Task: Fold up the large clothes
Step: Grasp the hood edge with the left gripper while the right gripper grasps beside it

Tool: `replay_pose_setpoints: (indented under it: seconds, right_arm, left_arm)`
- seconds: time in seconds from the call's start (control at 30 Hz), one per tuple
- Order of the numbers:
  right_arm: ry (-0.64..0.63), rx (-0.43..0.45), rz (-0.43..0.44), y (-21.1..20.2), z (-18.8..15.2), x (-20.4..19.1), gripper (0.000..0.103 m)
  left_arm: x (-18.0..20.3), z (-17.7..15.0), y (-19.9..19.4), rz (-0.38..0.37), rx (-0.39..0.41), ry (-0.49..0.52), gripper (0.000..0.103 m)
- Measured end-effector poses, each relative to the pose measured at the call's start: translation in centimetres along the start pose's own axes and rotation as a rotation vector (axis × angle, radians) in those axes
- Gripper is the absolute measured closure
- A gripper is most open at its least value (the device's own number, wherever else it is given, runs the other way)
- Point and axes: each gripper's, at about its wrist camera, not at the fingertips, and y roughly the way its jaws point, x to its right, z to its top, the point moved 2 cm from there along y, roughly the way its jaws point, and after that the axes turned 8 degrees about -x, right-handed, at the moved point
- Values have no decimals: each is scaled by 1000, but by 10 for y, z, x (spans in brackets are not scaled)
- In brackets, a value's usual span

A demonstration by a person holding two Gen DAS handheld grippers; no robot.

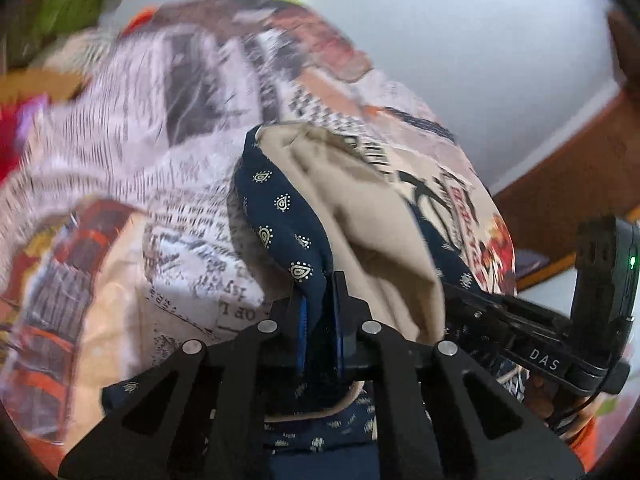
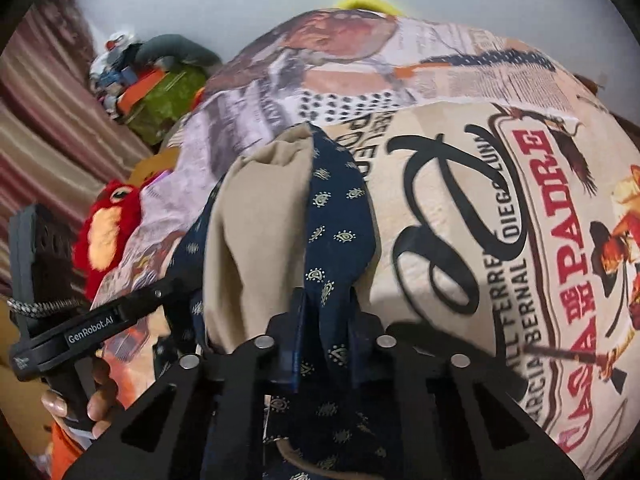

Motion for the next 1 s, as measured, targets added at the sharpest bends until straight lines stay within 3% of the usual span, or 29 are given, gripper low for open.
replay_pose_setpoints:
  seconds: [0.2, 0.33, 0.53, 0.77, 0.93, 1.0]
  right_arm:
    - [-64, 40, 8, -42, -28, -15, 91]
    - [-79, 64, 20, -73, -56, -18, 92]
    - [-106, 31, 1, -94, -115, -20, 92]
    - [-123, -45, -62, -81, -185, -23, 92]
    - [-59, -77, -54, -74, -203, -18, 91]
    - [-42, -110, -37, -74, -203, -17, 85]
  left_arm:
    - [33, -22, -40, 45, 34, 150, 94]
    - [49, -54, -67, 57, 31, 237, 94]
    - [61, -111, -72, 60, -57, 306, 94]
    - [46, -172, -48, 103, -194, 263, 94]
    - [30, -197, -36, 192, -239, 269, 93]
    - [28, -199, -40, 197, -237, 269, 93]
